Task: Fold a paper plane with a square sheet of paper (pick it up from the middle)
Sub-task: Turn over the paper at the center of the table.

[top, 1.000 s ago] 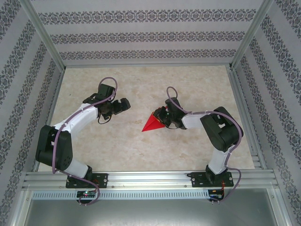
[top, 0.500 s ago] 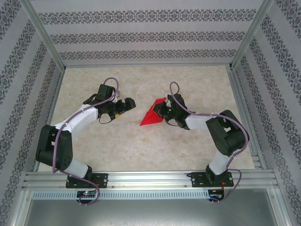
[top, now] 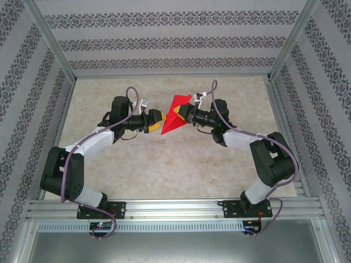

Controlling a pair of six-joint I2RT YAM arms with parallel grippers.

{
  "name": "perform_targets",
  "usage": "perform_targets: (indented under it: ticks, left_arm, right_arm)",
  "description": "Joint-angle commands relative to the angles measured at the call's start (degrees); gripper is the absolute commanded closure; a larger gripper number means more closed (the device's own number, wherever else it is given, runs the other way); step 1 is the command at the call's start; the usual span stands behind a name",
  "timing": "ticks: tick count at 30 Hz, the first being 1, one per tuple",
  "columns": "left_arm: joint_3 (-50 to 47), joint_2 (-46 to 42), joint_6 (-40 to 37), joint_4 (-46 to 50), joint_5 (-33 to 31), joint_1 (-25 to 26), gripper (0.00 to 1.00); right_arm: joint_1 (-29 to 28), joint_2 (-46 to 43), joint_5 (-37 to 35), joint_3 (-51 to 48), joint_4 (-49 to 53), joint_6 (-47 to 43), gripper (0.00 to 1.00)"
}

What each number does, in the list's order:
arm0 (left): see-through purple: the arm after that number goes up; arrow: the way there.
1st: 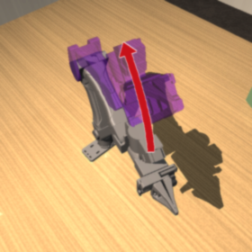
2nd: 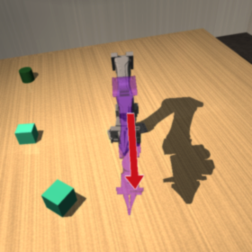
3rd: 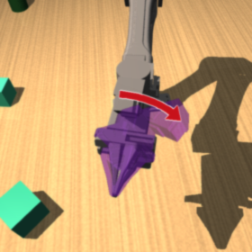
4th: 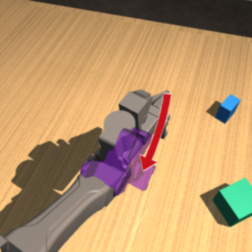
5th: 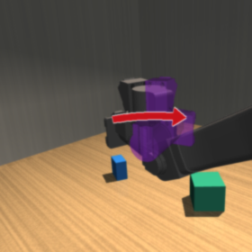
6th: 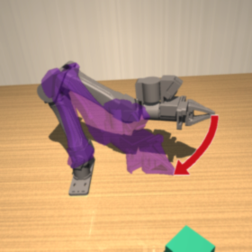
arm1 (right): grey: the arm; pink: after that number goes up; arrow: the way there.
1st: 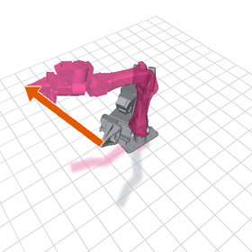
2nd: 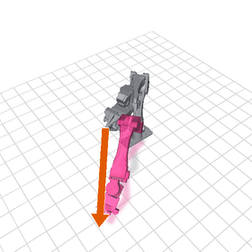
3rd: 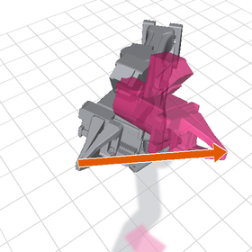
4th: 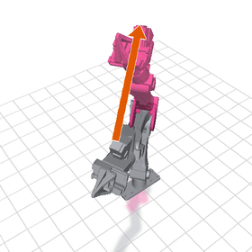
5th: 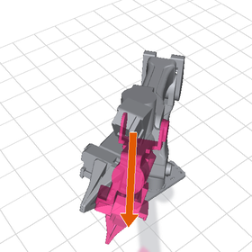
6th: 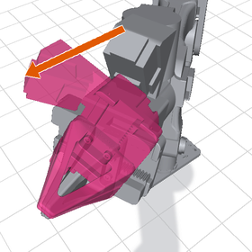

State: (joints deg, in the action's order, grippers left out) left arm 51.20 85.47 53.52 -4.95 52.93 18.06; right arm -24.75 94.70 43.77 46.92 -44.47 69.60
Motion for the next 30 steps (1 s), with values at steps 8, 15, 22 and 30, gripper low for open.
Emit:
perform_targets:
  ticks: [8, 15, 22, 30]
  left_arm:
    - [0.9, 1.2, 4.8, -12.1, 4.9, 2.9, 0.50]
    - [0.7, 1.7, 4.9, -12.2, 4.1, 3.0, 0.70]
    - [1.4, 2.1, 4.2, -11.1, 3.0, 2.9, 0.87]
    - [8.0, 1.1, -10.8, 14.5, -6.8, 2.9, 0.94]
  right_arm:
    - [-1.8, 2.6, 2.8, 2.6, -4.0, 2.6, 0.92]
    - [-1.0, 2.2, 2.9, 2.2, -4.2, 3.0, 0.91]
    - [0.8, -0.9, 2.9, 1.4, 1.5, 0.1, 0.79]
    - [6.3, -12.6, -10.2, 1.2, 38.0, -18.5, 0.46]
